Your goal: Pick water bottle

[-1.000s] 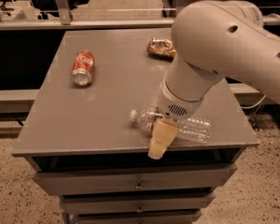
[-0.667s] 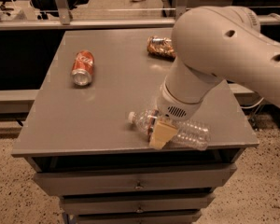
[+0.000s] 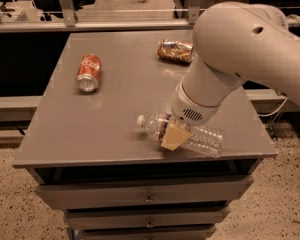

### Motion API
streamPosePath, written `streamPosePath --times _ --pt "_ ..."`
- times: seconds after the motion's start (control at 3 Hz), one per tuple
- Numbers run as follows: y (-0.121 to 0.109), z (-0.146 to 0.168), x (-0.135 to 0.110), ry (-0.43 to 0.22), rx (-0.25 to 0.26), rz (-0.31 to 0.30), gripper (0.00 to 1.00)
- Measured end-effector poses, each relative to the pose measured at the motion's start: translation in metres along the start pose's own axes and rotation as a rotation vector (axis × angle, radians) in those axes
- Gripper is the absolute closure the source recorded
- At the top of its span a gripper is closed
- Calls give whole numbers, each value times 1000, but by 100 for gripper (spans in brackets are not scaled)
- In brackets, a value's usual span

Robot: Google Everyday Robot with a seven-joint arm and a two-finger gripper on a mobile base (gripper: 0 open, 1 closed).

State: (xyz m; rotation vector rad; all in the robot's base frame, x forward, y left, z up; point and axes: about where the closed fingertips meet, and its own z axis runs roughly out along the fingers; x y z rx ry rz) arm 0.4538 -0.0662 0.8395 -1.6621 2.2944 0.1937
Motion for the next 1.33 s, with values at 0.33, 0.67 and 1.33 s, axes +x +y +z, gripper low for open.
streamPosePath --times 0.33,0.67,1.33 --pt "-15 -22 -12 -89 -10 15 100" --pt "-44 -57 -39 -279 -28 24 100" --pt "-77 -115 -89 -534 -60 48 100"
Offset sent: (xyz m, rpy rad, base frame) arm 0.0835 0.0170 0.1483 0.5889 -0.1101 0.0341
